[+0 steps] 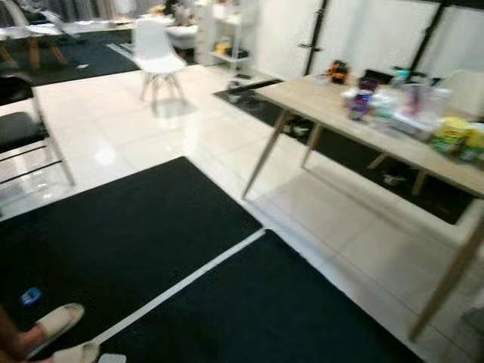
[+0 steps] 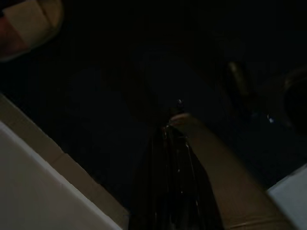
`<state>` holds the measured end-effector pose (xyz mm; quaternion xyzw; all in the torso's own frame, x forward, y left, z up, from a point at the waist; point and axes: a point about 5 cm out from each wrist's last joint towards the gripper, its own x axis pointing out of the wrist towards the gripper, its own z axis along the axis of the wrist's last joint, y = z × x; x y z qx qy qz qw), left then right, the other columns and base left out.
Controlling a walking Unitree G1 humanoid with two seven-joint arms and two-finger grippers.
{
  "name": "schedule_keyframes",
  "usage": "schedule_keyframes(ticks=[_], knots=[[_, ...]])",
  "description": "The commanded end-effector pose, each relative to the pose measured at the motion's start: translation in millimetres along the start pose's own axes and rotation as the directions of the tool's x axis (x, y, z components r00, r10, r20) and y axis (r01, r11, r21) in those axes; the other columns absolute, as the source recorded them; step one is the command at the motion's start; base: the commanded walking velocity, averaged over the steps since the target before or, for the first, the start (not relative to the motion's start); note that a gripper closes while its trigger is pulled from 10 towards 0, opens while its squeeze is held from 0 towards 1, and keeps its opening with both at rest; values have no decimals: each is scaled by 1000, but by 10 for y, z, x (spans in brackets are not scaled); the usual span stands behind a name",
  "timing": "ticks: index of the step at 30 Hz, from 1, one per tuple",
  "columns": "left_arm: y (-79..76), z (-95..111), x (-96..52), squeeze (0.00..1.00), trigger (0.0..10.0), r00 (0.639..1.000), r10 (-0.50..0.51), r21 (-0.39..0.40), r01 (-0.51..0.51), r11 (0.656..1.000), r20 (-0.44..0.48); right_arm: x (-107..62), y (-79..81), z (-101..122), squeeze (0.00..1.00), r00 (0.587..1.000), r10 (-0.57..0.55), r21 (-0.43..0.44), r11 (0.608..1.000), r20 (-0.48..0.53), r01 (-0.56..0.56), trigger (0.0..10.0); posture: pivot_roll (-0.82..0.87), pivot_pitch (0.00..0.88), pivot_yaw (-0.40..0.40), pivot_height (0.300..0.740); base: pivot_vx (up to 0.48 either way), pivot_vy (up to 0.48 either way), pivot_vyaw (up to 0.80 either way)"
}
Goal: Restocking fridge
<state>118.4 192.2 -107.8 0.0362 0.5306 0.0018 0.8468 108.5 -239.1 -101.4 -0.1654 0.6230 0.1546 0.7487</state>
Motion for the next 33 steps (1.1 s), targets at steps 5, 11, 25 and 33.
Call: schedule_keyframes(ticks=[5,11,25,33], knots=[[35,-19,-6,0,10000,1000,21,35,-21,999,-4,5,-5,58,0,1000,-25,-17,1000,-3,25,10000,-113,0,-26,740,0,0,-775],[47,-21,-7,0,10000,1000,30,40,-29,999,-2,2,-17,21,0,999,-37,-23,999,-11,37,10000,-113,0,-27,740,0,0,-775],[69,25,-5,0,10000,999,31,9,-32,999,27,-8,-45,-64,0,998,-66,-39,997,-23,65,10000,-113,0,-26,740,0,0,-775],[100,40,-6,0,10000,999,30,7,-30,1000,29,7,-14,37,0,998,-69,-42,997,-2,68,10000,-105,0,-17,740,0,0,-775]])
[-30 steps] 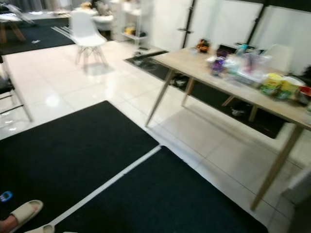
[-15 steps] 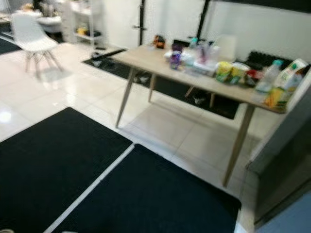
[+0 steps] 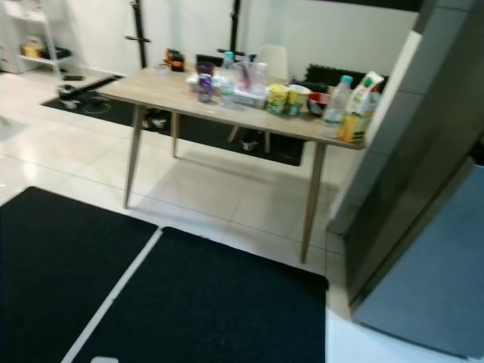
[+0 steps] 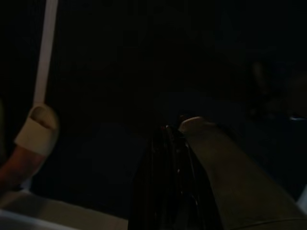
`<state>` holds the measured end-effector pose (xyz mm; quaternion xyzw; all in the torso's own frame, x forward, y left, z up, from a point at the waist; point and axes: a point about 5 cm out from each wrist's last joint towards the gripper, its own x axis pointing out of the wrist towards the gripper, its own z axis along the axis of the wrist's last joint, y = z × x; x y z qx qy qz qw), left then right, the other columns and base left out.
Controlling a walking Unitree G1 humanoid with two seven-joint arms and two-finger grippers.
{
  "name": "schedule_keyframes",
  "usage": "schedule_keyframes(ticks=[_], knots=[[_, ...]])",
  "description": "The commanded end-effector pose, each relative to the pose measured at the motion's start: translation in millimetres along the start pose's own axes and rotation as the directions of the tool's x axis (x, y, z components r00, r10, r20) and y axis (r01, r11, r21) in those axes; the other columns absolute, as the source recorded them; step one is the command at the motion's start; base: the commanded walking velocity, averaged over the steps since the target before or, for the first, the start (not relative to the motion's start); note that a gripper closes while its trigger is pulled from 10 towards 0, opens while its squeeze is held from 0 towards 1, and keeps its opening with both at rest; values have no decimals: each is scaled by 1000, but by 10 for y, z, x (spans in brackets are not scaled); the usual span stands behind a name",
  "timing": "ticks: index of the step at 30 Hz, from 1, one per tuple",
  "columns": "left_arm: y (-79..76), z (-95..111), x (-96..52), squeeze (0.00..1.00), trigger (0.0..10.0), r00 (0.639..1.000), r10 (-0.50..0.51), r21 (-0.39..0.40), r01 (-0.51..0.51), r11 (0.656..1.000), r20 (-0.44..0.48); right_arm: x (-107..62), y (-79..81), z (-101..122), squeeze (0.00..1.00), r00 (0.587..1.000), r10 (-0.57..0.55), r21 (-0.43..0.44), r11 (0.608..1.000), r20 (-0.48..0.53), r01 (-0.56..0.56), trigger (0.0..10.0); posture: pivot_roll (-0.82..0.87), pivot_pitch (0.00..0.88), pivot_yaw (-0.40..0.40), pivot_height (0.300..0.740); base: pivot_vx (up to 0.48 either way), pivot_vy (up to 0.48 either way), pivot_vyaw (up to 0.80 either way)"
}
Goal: Restocking fridge
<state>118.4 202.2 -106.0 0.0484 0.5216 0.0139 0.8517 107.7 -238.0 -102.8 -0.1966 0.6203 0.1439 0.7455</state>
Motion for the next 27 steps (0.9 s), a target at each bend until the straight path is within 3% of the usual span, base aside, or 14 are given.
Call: schedule_keyframes(ticks=[1,9,12,19,22,27], knots=[[-2,38,7,0,10000,1000,-4,0,4,1000,10,-5,-31,41,0,1000,-14,-7,1000,10,14,10000,-105,0,-17,740,0,0,-775],[202,75,-7,0,10000,999,37,-8,-37,999,27,6,29,-39,0,1000,-19,-11,1000,5,19,10000,-55,0,-5,740,0,0,-775],[362,-20,-48,0,10000,997,81,-33,-81,996,10,-11,-51,-31,0,999,-42,8,999,15,42,10000,-41,17,-14,740,0,0,-775],[487,-184,-108,0,10000,994,102,-17,-103,995,-23,-26,-131,116,0,993,-87,42,996,78,84,10000,-42,65,-5,740,0,0,-783],[586,-224,-142,0,10000,992,125,-42,-126,991,-21,-14,-72,199,0,992,-61,13,998,106,60,10000,-35,120,-25,740,0,0,0],[724,-226,-178,0,10000,987,161,-62,-161,985,-11,1,4,257,0,992,-40,-32,999,116,44,10000,-35,138,-33,740,0,0,0]])
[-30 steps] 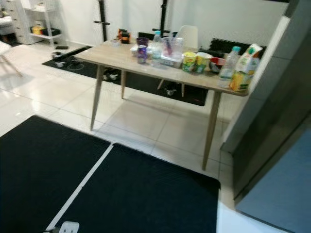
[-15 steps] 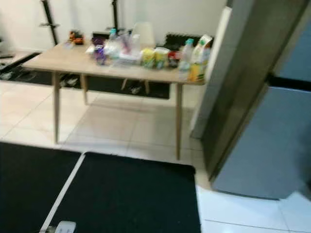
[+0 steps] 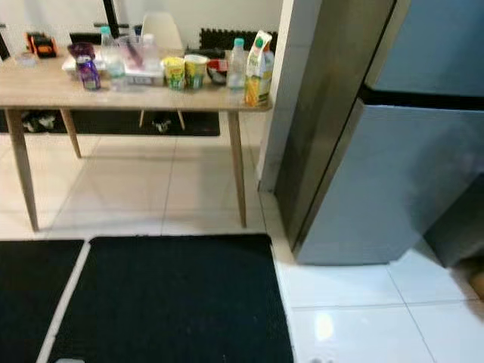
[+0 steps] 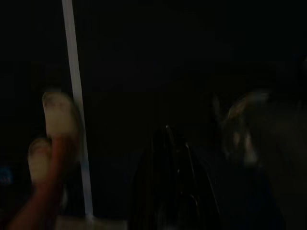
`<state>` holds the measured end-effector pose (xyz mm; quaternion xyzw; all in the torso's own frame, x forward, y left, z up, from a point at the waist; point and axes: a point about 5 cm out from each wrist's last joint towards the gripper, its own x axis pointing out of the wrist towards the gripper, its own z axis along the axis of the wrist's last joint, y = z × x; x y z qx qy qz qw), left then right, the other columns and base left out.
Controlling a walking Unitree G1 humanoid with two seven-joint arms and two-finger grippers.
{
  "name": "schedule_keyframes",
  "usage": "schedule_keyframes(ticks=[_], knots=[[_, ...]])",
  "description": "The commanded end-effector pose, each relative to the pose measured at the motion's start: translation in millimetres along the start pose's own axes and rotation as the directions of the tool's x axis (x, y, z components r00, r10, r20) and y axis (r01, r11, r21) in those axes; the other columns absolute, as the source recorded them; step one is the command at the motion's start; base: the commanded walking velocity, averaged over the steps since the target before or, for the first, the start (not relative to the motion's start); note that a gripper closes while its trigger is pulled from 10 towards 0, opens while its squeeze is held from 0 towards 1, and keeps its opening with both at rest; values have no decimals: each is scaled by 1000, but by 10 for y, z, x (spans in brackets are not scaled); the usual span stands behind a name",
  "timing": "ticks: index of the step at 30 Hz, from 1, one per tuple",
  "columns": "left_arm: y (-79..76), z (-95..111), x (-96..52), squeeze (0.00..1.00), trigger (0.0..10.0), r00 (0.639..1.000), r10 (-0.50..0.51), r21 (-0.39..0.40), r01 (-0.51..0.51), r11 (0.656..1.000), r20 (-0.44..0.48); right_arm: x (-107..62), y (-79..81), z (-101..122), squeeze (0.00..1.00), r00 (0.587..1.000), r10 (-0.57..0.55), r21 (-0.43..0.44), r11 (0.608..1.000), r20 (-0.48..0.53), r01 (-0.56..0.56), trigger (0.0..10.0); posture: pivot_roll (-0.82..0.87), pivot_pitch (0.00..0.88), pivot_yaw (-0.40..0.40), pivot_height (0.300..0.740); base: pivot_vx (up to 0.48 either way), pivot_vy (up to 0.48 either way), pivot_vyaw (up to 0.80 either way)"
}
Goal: Restocking fridge
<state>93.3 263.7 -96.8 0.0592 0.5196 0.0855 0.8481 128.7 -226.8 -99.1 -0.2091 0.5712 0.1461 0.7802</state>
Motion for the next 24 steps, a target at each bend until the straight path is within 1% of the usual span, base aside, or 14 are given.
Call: schedule_keyframes(ticks=[1,3,4,7,8,10,11,13,17,18,19,21,22,24], knots=[[153,-19,-21,0,10000,999,50,-35,-51,998,-4,6,33,-1,0,1000,8,-18,1000,-4,-8,10000,-37,133,-33,740,0,0,0],[191,-54,-34,0,10000,997,77,-98,-78,992,-13,10,72,-21,0,1000,18,-22,1000,-9,-19,10000,-48,139,-13,740,0,0,0],[167,-64,-32,0,10000,997,77,-115,-78,990,-16,8,69,-32,0,1000,15,-25,1000,-11,-15,10000,-53,137,-9,740,0,0,0],[124,-70,-27,0,10000,997,71,-122,-73,990,-21,6,62,-44,0,1000,5,-12,1000,-10,-5,10000,-59,136,-8,740,0,0,0],[96,-59,-21,0,10000,998,63,-129,-64,990,-15,6,65,-48,0,1000,4,12,1000,-6,-4,10000,-73,127,-6,740,0,0,0],[39,-22,-6,0,10000,999,44,-121,-45,992,-5,8,100,-72,0,1000,12,14,1000,-7,-12,10000,-73,126,-1,740,0,0,0],[39,-22,-6,0,10000,999,44,-121,-45,992,-5,8,100,-72,0,1000,12,14,1000,-7,-12,10000,-73,126,-1,740,0,0,0],[-4,47,15,0,10000,999,32,-113,-31,993,11,3,111,-141,0,1000,5,19,1000,-27,-5,10000,-59,121,-1,740,0,0,0],[1,121,30,0,10000,999,29,-106,-26,994,29,0,126,-177,0,999,7,38,999,-34,-6,10000,-61,119,-7,740,0,0,0],[-14,139,35,0,10000,999,13,-71,-11,997,30,-2,108,-174,0,1000,-1,58,998,-29,3,10000,-67,114,-1,740,0,0,0],[-14,139,35,0,10000,999,13,-71,-11,997,30,-2,108,-174,0,1000,-1,58,998,-29,3,10000,-67,114,-1,740,0,0,0],[-65,133,39,0,10000,1000,-9,-37,10,999,24,-7,65,-173,0,999,-22,75,997,-36,25,10000,-72,105,-1,740,0,0,0],[-65,133,39,0,10000,1000,-9,-37,10,999,24,-7,65,-173,0,999,-22,75,997,-36,25,10000,-72,105,-1,740,0,0,0],[-136,123,42,0,10000,999,-28,-30,29,999,20,-11,22,-165,0,998,-39,82,996,-39,42,10000,-75,94,-4,740,0,0,0]])
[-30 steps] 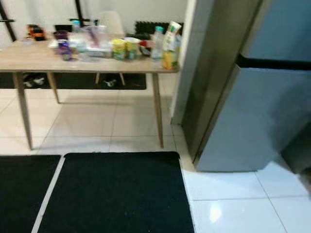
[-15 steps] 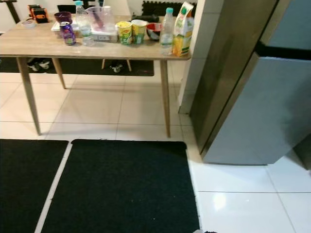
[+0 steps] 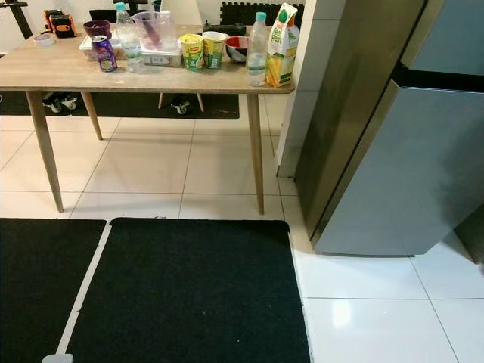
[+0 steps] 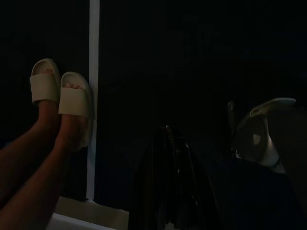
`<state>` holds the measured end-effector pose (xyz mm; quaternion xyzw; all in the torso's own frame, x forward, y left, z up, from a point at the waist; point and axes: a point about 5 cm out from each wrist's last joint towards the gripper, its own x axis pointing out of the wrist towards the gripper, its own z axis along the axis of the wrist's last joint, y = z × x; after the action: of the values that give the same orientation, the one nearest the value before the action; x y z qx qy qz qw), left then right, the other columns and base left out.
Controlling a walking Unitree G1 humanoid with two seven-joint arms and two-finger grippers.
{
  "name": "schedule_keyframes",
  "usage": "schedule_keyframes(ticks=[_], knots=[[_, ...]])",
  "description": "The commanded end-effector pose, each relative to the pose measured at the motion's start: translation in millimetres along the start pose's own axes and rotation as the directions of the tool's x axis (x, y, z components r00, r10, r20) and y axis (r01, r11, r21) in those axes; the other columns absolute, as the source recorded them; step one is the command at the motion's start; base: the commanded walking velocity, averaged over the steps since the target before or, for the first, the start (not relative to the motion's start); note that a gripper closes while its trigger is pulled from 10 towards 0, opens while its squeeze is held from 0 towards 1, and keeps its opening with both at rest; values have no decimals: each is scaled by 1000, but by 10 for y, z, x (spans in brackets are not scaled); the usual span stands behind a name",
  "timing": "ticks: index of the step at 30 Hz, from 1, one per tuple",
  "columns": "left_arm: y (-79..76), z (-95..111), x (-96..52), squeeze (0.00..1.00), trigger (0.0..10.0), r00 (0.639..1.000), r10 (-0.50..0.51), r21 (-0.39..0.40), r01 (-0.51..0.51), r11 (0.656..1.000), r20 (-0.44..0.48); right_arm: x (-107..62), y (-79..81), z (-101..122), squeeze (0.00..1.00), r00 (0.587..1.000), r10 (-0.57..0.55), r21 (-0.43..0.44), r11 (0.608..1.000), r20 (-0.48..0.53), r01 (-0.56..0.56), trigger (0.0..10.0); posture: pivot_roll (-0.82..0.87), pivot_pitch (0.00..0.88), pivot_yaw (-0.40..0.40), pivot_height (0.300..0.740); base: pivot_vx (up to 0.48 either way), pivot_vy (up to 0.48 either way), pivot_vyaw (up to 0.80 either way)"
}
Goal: Restocking fridge
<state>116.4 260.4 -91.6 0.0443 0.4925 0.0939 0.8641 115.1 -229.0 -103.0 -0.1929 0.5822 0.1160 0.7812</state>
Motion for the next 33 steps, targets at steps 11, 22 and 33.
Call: schedule_keyframes(ticks=[11,22,33], knots=[[-450,-52,12,0,10000,995,-99,2,99,995,-30,-9,-123,113,0,1000,-23,-9,1000,14,23,10000,-91,36,-39,740,0,0,-647],[-542,150,59,0,10000,990,-142,20,142,990,2,16,-31,343,0,998,4,-69,998,57,0,10000,-57,0,-32,740,0,0,0],[-566,-49,17,0,10000,985,-159,22,161,987,-66,29,56,355,0,998,20,-95,995,56,-15,10000,-55,0,-18,740,0,0,0]])
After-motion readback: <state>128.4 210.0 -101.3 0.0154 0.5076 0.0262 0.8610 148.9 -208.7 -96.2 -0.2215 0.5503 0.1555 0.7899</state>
